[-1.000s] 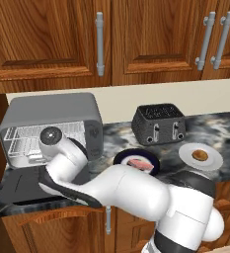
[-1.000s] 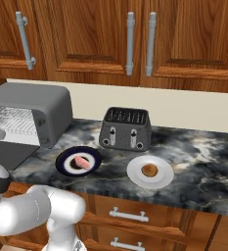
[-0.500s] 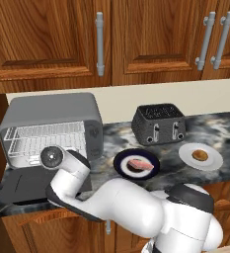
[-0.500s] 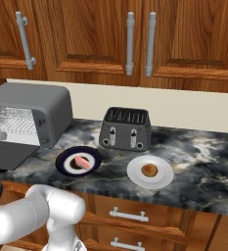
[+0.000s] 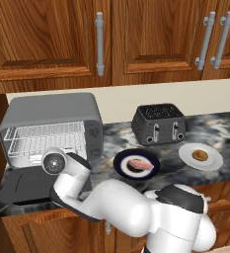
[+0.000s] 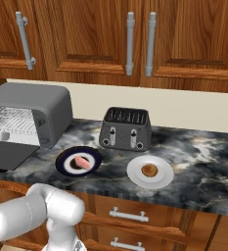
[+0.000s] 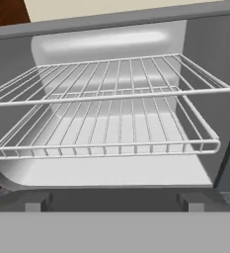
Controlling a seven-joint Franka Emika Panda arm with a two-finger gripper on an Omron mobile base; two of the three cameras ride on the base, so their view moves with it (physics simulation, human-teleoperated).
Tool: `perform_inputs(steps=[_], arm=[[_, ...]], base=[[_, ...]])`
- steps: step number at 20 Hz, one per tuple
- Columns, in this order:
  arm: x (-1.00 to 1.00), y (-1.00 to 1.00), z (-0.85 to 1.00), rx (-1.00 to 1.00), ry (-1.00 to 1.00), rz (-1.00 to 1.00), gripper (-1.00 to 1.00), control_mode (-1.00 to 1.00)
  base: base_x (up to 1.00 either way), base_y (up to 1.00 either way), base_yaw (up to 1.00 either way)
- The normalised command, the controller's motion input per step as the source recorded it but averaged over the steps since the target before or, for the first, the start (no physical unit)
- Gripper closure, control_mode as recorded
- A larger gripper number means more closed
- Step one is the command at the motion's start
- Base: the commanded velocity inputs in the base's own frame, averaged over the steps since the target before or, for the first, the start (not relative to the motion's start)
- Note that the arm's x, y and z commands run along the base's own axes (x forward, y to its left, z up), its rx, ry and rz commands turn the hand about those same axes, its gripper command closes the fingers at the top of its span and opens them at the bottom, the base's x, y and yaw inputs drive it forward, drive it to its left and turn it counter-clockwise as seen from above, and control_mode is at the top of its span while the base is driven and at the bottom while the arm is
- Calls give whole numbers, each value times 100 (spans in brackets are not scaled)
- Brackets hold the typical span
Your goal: Open the toaster oven door. Place the bread on the top rack in the toaster oven and place the steak on the bottom rack.
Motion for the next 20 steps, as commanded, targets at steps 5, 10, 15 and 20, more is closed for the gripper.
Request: perform_inputs(steps=[5,10,15,20], arm=[[44,13,0,4,-5,0,-100,-100],[38,22,0,1,-4,0,-100,-100],[4,37,-3,0,-3,0,-100,-100],[12,20,0,0,-1,0,-100,-100]], base=[[0,0,0],[0,0,0],[0,0,0],[0,0,0]])
